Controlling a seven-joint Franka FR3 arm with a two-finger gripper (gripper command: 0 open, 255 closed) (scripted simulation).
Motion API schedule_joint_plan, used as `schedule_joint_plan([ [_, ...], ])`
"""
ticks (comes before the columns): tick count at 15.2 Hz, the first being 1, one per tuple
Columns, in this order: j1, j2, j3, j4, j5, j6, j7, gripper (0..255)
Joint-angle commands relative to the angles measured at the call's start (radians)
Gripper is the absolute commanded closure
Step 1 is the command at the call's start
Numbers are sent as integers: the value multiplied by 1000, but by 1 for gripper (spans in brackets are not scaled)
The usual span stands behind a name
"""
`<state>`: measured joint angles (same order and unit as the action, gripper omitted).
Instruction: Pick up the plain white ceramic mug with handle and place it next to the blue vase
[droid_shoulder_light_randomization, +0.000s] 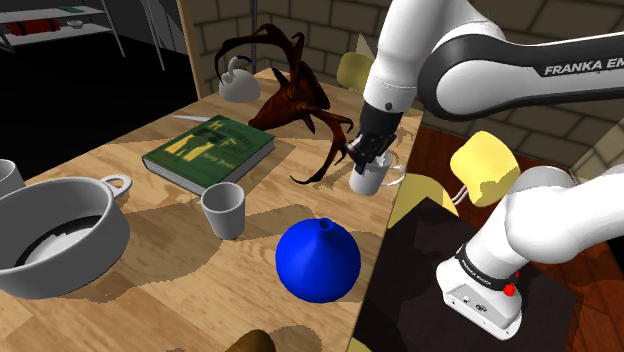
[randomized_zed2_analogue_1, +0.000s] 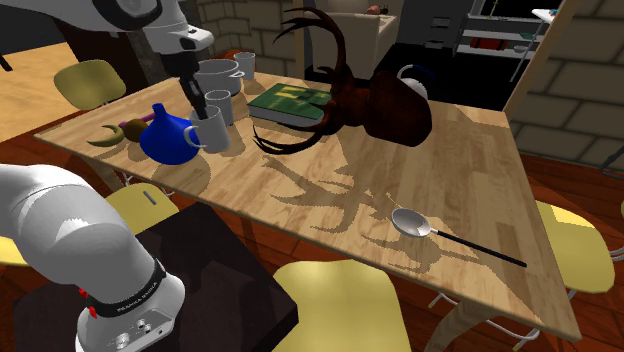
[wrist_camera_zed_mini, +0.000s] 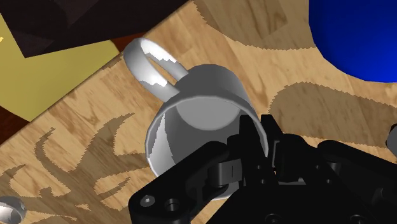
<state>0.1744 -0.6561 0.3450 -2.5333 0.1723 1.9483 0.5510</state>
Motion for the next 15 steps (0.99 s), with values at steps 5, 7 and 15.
schedule_joint_plan([
  [5, 3, 18, 15, -68, 10, 87, 1, 255],
  [7, 4, 27, 21, -89, 13, 117, 2, 255],
  [15, 5, 78, 46, -166, 24, 244, 8, 255],
])
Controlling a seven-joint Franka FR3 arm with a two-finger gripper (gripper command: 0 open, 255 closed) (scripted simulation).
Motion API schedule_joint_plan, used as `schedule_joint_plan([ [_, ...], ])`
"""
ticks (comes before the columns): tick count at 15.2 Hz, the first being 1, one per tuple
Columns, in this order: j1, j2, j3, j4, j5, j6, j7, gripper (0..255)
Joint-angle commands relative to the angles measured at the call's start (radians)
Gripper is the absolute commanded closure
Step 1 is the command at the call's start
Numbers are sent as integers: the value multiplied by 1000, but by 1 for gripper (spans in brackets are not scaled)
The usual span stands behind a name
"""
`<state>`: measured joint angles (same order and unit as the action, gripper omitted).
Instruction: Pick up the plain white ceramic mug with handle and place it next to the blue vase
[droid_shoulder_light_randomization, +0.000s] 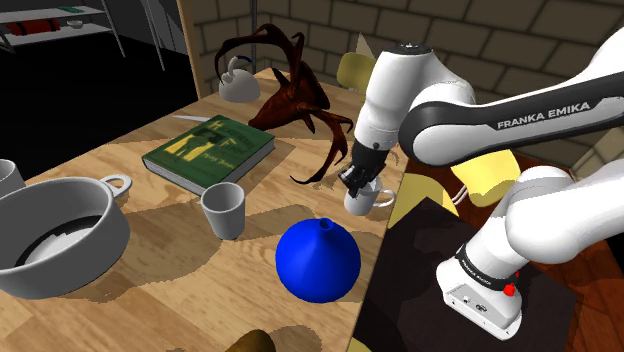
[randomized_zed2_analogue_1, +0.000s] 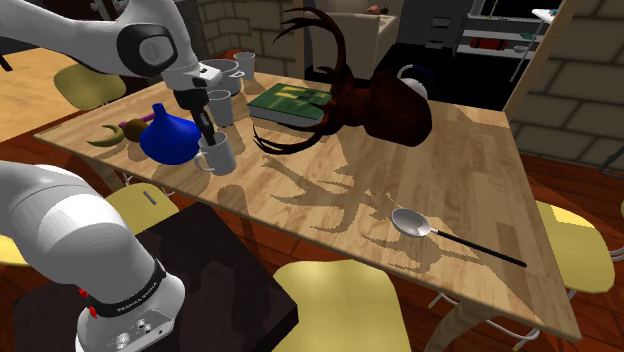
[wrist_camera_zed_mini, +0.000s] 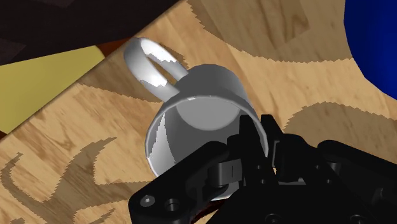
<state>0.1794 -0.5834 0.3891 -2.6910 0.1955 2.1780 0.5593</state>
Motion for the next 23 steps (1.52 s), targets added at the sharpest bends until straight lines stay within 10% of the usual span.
schedule_joint_plan([
  [1, -1, 13, 5, -16, 2, 30, 1, 255],
  [12, -2, 44, 18, -44, 5, 88, 5, 255],
  [13, -2, 44, 18, -44, 5, 88, 5, 0],
  [23, 5, -38, -12, 34, -2, -70, -1, 0],
])
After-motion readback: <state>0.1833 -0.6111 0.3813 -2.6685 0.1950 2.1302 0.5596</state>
